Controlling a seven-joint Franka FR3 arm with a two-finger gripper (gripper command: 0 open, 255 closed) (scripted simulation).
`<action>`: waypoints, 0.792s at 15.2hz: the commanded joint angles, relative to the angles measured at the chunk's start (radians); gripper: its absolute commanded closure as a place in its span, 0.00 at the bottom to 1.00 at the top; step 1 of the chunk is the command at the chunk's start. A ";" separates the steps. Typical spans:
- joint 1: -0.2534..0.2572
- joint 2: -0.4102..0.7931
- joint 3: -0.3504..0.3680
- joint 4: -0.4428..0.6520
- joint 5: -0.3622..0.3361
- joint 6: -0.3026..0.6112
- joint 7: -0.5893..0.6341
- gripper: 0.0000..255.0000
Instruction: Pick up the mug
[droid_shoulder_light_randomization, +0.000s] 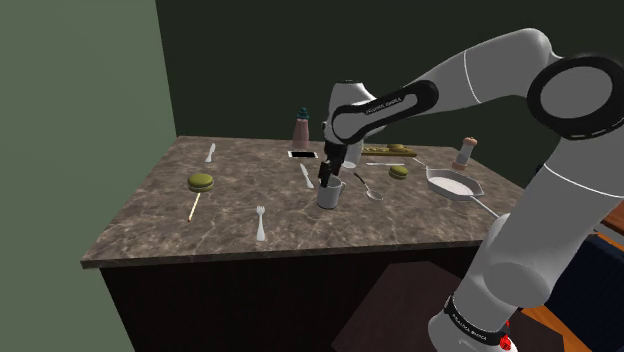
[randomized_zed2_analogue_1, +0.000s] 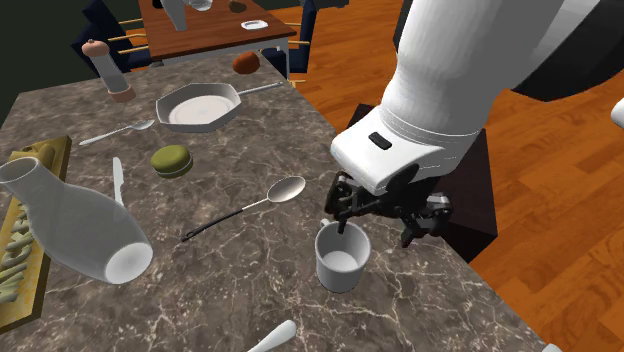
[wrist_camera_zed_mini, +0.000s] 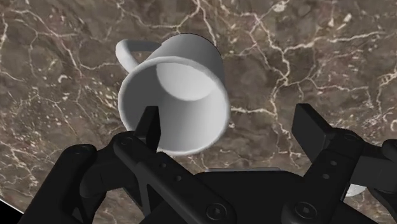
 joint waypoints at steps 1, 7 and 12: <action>0.000 0.043 -0.001 0.007 0.006 0.034 -0.003 0.00; -0.001 0.086 -0.002 -0.030 0.007 0.114 -0.001 0.00; -0.002 0.091 -0.003 -0.032 0.008 0.121 -0.003 1.00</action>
